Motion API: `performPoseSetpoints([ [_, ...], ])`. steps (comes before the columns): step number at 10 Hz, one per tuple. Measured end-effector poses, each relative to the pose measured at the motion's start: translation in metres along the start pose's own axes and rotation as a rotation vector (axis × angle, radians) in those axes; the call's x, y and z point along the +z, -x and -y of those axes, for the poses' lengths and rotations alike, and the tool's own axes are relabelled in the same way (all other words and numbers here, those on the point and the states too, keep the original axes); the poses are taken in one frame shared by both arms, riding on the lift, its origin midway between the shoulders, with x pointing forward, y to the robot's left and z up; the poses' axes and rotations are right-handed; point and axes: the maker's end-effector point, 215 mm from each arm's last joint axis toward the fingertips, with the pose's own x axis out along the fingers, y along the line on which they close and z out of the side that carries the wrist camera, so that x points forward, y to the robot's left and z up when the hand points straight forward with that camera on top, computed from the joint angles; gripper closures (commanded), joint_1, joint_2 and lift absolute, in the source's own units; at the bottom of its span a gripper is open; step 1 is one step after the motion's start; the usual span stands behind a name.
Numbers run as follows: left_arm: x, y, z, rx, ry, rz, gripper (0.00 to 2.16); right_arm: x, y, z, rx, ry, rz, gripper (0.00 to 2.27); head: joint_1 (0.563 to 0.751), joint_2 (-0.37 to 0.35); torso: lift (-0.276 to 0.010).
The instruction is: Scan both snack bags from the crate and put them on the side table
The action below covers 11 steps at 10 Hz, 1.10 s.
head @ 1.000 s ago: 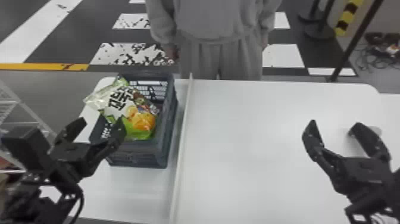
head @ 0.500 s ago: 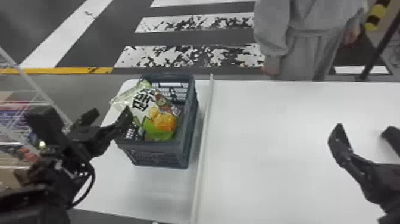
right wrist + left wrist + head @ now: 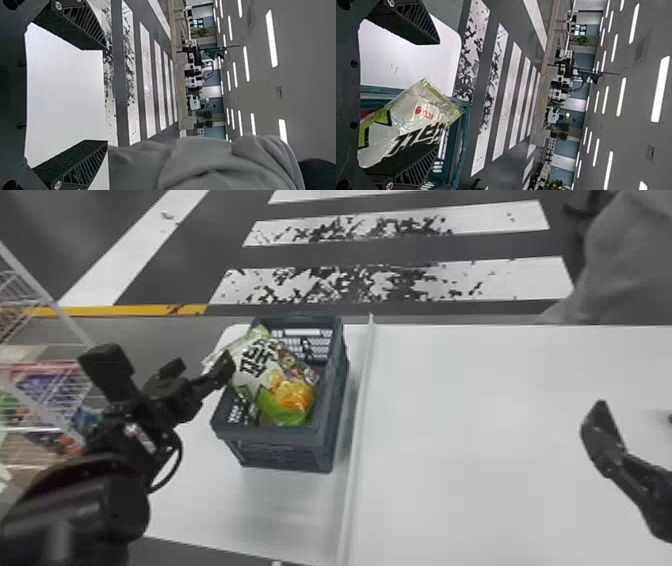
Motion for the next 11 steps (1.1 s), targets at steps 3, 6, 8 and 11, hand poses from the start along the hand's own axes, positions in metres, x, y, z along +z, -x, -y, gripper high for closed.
performPoseSetpoints([
  [3,-0.014,-0.039,0.024,-0.041,0.011,-0.037,0.16,0.003,0.002,0.005,-0.008,0.007,-0.001,0.08,0.695,0.171,-0.087],
  [6,-0.017,-0.047,0.051,-0.11,-0.008,-0.048,1.12,0.004,0.002,0.006,-0.01,0.007,-0.001,0.08,0.695,0.136,-0.087],
  [8,-0.029,-0.04,0.053,-0.139,-0.008,-0.089,1.38,0.005,0.002,0.005,-0.01,0.007,0.0,0.08,0.695,0.13,-0.087],
  [11,-0.012,-0.025,0.04,-0.109,-0.014,-0.076,2.14,0.005,0.002,0.003,-0.007,0.005,-0.001,0.08,0.695,0.15,-0.087],
])
